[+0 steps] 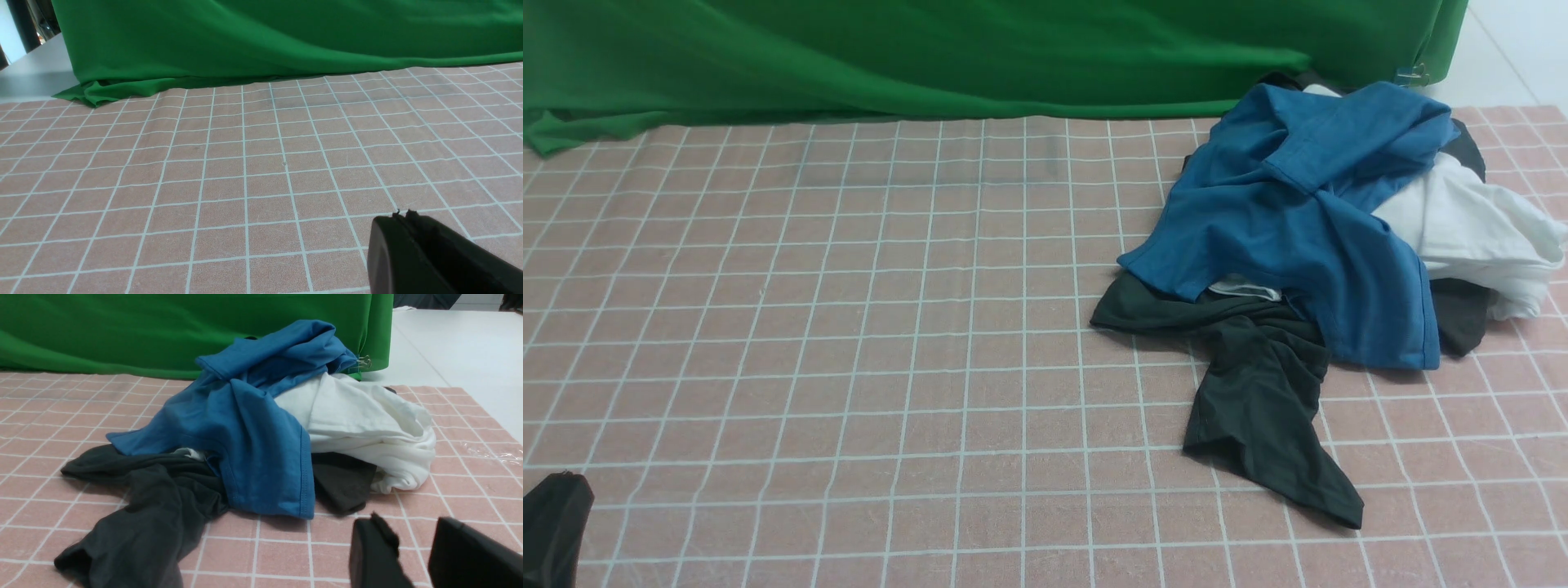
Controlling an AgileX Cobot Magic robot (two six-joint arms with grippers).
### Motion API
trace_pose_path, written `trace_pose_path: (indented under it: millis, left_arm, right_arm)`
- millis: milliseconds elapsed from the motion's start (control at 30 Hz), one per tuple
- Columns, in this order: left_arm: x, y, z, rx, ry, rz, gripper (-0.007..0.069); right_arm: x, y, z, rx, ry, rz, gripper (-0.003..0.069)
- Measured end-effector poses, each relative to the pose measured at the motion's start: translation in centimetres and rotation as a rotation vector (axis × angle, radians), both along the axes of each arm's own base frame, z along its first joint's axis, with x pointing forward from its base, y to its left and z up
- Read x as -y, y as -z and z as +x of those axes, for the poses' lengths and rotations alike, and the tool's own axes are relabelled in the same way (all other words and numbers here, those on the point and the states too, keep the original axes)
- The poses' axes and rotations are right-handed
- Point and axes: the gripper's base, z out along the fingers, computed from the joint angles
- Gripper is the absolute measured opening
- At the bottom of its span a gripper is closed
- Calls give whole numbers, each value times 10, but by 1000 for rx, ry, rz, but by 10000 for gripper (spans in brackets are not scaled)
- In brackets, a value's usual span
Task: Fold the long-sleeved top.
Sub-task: Spread the long sleeves with your arms and place them on the tabletop
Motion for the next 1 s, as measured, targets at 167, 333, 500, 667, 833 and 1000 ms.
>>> trace_pose_path:
  millis: [167, 333, 500, 667, 833, 1000]
  left_arm:
    - [-1, -3, 0, 35, -8, -18, 21]
    - [-3, -18, 1, 213, -55, -436, 21]
    - [-9, -25, -1, 325, -96, -675, 21]
    - [-10, -27, -1, 355, -103, -781, 21]
    - [-10, -27, -1, 362, -102, -830, 21]
    - [-7, -56, -7, 411, -52, -631, 21]
  right_arm:
    - [0, 0, 0, 0, 0, 0, 241]
    - [0, 0, 0, 0, 0, 0, 241]
    - [0, 0, 0, 0, 0, 0, 241]
    - [0, 0, 0, 0, 0, 0, 241]
    - [0, 0, 0, 0, 0, 0, 241]
    - [0, 0, 0, 0, 0, 0, 241]
